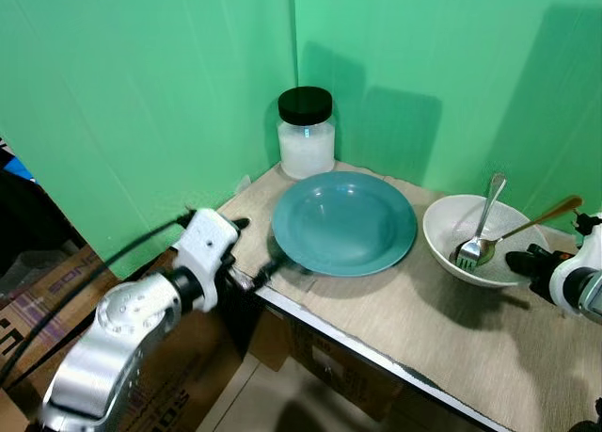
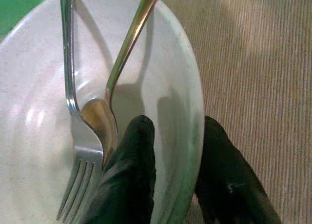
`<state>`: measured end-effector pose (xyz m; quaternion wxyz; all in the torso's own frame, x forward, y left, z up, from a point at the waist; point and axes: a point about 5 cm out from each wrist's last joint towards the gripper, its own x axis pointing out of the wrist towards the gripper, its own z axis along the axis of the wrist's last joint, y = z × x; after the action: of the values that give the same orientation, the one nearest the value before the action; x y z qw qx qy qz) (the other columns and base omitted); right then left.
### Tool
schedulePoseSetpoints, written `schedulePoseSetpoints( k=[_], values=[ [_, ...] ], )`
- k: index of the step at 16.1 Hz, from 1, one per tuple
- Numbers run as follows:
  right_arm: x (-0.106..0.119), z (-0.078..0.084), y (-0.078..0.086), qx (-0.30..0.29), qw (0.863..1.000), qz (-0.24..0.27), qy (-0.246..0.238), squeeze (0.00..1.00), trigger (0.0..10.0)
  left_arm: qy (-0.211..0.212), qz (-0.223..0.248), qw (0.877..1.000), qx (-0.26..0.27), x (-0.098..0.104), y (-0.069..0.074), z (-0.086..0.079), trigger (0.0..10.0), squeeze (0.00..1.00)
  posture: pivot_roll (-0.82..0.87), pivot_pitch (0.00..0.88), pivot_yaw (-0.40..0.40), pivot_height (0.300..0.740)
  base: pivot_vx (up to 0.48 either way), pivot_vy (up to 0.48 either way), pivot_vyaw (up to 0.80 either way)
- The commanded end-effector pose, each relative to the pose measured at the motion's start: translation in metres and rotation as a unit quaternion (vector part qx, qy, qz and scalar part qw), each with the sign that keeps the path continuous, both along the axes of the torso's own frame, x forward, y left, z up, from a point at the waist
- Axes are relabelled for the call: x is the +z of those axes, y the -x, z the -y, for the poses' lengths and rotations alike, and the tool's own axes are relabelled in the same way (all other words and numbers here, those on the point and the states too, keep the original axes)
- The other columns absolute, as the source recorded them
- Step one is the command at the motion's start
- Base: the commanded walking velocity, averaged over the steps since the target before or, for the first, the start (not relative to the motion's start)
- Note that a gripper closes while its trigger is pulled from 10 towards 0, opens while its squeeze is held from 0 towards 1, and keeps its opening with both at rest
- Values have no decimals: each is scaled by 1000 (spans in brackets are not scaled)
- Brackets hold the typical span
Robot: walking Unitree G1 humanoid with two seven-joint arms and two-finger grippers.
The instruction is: Setting the table
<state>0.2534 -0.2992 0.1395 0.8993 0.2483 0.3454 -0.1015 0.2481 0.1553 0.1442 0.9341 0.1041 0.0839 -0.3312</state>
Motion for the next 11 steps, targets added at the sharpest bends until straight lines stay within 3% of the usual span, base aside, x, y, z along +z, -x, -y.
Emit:
schedulePoseSetpoints(
  k=[1, 2, 3, 8, 11],
  values=[
    [3, 1, 2, 5, 1000, -1, 10, 1000, 10000, -3, 3, 1000, 14, 1, -4, -6, 10000, 102, -151, 0, 68, 740, 0, 0, 0],
    [9, 6, 5, 12, 1000, 1, 23, 1000, 10000, -12, 2, 1000, 26, -1, -9, -11, 10000, 98, -149, 0, 65, 740, 0, 0, 0],
    [20, 9, 9, 40, 998, 9, 38, 1000, 10000, -15, -2, 999, 38, -3, -16, -17, 10000, 0, -149, 0, 65, 740, 0, 0, 0],
    [68, 14, 25, 168, 980, 44, 97, 1000, 10000, -16, -24, 997, 77, -10, -37, -35, 10000, 0, -160, 0, 67, 740, 0, 0, 0],
    [97, 1, 19, 228, 960, 126, 105, 1000, 10000, -8, -34, 997, 71, -15, -49, -35, 10000, 0, -157, 0, 61, 740, 0, 0, 0]
  ],
)
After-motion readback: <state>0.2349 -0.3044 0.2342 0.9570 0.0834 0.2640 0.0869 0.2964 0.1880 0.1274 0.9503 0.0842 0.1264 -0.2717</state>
